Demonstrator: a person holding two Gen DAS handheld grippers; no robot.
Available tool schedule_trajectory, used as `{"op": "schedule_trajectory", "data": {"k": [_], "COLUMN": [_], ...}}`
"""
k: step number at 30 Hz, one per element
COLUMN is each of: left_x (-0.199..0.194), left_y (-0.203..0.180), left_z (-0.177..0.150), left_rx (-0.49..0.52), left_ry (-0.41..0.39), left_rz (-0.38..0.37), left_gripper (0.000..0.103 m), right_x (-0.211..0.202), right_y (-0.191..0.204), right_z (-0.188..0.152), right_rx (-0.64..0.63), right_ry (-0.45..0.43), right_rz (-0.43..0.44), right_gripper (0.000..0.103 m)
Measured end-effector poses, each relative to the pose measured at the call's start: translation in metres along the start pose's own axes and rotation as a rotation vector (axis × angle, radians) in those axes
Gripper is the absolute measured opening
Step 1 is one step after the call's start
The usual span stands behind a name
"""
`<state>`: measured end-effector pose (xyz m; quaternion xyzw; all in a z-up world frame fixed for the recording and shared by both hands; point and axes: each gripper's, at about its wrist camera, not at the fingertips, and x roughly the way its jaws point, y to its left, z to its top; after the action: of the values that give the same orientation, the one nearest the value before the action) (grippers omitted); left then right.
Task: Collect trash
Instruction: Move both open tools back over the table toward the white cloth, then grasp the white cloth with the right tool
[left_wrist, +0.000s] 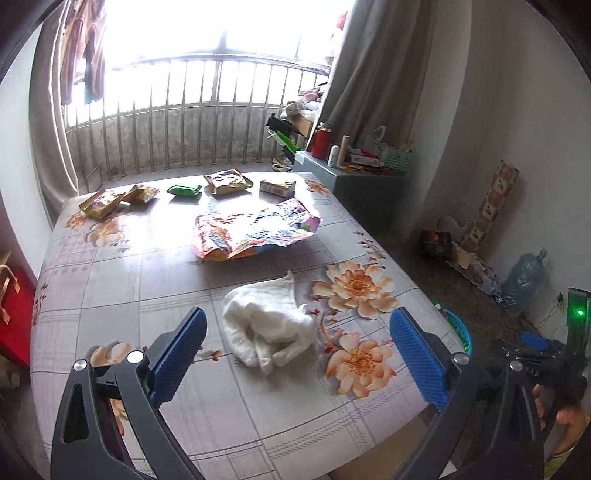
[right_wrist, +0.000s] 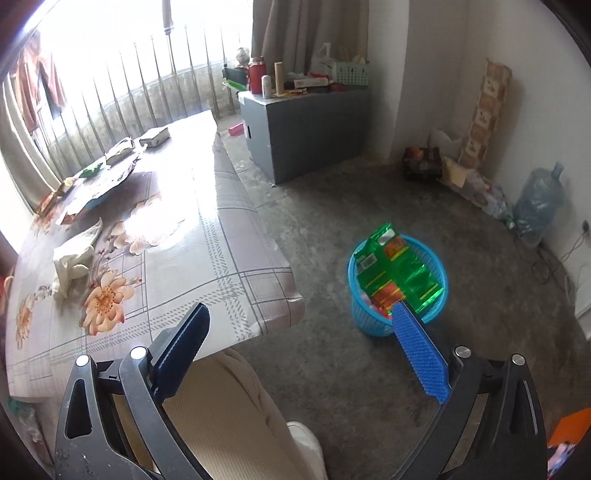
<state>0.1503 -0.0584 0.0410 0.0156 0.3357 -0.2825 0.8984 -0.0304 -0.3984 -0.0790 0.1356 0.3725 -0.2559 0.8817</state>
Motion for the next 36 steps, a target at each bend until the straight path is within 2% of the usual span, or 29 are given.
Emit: {"op": "schedule_trajectory", "data": {"k": [5,10,12,16,19,25,30,33,35,36], "left_x": [-0.007,-0.006,-0.005,0.000,0.006,0.012,0.015,0.016,0.017,0.017], "left_y": [0.033,0.059,0.065,0.076,0.081,0.091,0.100,0.104,0.105,0.105], "left_z": [-0.014,-0.026,-0.029,-0.034,-0.036,-0.040,-0.038,-0.037,-0.034,-0.031], "left_rx": [-0.077,-0.137,-0.152,-0.169,-0.184,-0.205,-0.225,-0.227,-0.225,-0.222], "left_ry": [-0.006,0.011,0.015,0.018,0.027,0.037,0.041,0.044,0.044,0.043], "left_rz": [0.052,0.073,0.075,0.081,0.076,0.079,0.092,0.100,0.101,0.099], "left_gripper": [0.097,0.097,0.097,0.097,0.097,0.097,0.097,0.097,0.097,0.097], "right_x": [-0.009,-0.012,-0.012,0.003,0.007,0.016,0.034,0.047,0.056,0.059], "right_y": [0.021,0.040,0.049,0.065,0.091,0.158,0.206,0.227,0.241,0.245], "right_z": [0.012,0.027,0.034,0.046,0.054,0.056,0.059,0.060,0.055,0.051], "right_rx": [-0.070,-0.079,-0.056,0.010,-0.008,-0.166,-0.270,-0.314,-0.380,-0.413], "right_ry": [-0.058,-0.090,-0.066,0.054,0.085,0.114,0.143,0.155,0.145,0.144], "right_rz": [0.059,0.211,0.299,0.504,0.587,0.660,0.670,0.670,0.628,0.609], "right_gripper": [0.095,0.095,0.095,0.094,0.086,0.066,0.054,0.049,0.039,0.026]}}
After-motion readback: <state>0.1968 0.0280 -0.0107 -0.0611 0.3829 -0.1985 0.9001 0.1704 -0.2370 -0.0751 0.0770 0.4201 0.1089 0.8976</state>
